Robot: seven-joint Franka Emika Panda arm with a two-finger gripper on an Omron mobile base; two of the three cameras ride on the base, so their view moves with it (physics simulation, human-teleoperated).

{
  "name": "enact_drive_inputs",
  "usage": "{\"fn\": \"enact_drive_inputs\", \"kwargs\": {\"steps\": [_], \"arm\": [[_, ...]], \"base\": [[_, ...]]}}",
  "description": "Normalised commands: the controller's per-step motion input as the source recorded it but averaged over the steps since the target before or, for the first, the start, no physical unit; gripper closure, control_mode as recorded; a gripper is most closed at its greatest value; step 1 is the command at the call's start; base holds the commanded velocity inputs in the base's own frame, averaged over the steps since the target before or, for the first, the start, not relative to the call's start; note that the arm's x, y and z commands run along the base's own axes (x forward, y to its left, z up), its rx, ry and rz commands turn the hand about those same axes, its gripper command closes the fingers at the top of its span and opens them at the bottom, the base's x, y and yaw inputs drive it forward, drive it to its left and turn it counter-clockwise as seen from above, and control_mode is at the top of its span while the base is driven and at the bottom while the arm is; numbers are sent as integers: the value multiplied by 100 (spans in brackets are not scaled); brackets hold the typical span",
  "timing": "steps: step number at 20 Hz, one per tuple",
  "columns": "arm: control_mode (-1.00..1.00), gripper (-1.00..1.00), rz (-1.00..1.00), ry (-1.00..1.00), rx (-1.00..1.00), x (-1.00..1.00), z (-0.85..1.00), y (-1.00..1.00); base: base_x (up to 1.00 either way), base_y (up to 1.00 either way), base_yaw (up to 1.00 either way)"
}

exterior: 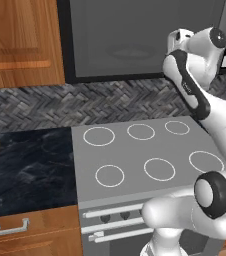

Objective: Remove the banana from the bowl and place it on the small plate. Then place the bowl with only the shrimp in the microwave, close the door, and press the start button to microwave the shrimp.

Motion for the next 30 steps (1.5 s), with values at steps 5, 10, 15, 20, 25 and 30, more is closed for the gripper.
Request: {"fn": "enact_drive_inputs", "kwargs": {"steps": [5,10,15,20,25,30], "arm": [[-100,-100,25,7,17,-4,6,-15],[-100,-100,10,-4,12,-92,12,-34],[-100,-100,0,-20,10,-100,0,-67],[-100,-100,-14,-7,16,-95,-6,-100],[-100,-100,-11,-5,22,-49,1,-100],[-100,-100,-3,-2,24,0,3,-98]], "base": [[0,0,0],[0,0,0],[0,0,0],[0,0,0],[0,0,0],[0,0,0]]}}
